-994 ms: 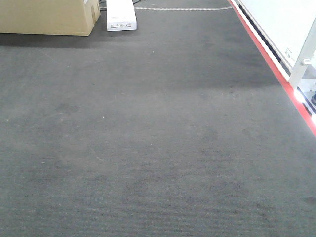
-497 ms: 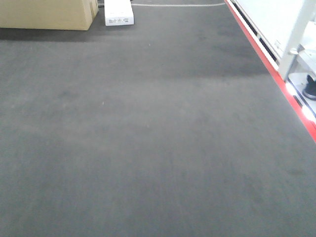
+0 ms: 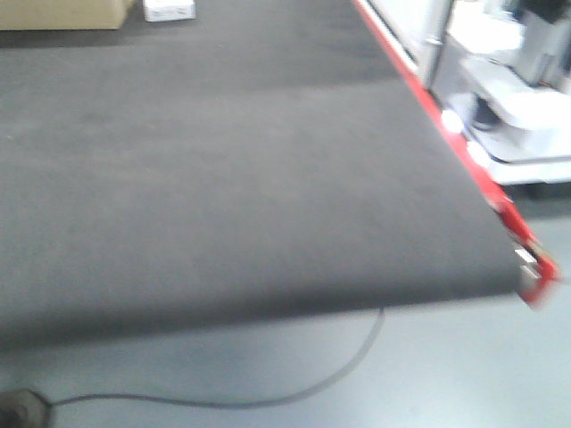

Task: Pour parts from conveyor to right shelf
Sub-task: 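Drive away from the conveyor holding the block in the right gripper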

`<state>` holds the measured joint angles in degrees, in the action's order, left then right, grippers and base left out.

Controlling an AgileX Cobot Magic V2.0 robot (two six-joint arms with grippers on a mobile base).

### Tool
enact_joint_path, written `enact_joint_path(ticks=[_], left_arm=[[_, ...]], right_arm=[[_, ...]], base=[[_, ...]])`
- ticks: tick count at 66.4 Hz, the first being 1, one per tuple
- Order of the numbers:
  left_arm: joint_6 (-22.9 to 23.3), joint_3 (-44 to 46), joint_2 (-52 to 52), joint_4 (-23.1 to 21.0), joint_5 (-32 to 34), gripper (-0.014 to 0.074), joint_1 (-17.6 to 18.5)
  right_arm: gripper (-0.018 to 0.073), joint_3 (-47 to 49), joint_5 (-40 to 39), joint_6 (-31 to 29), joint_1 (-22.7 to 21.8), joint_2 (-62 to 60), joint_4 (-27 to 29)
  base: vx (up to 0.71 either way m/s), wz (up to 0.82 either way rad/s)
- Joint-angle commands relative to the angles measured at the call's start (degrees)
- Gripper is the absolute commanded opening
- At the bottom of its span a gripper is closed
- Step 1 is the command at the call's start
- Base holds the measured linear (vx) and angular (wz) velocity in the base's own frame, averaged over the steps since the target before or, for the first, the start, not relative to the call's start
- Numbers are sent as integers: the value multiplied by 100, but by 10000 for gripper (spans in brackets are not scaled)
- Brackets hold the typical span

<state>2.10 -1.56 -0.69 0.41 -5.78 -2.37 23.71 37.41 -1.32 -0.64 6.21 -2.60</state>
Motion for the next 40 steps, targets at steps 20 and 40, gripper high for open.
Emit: enact_joint_path(ticks=[20,40], left_arm=[[49,113,-62,-41,452,-6,30],[49,113,-62,-41,452,-6,30]], right_arm=[[-5,146,-472,-2,-9,66,-78],[-5,146,-472,-2,-9,66,-78]], base=[[-51,-50],[-49,-84]])
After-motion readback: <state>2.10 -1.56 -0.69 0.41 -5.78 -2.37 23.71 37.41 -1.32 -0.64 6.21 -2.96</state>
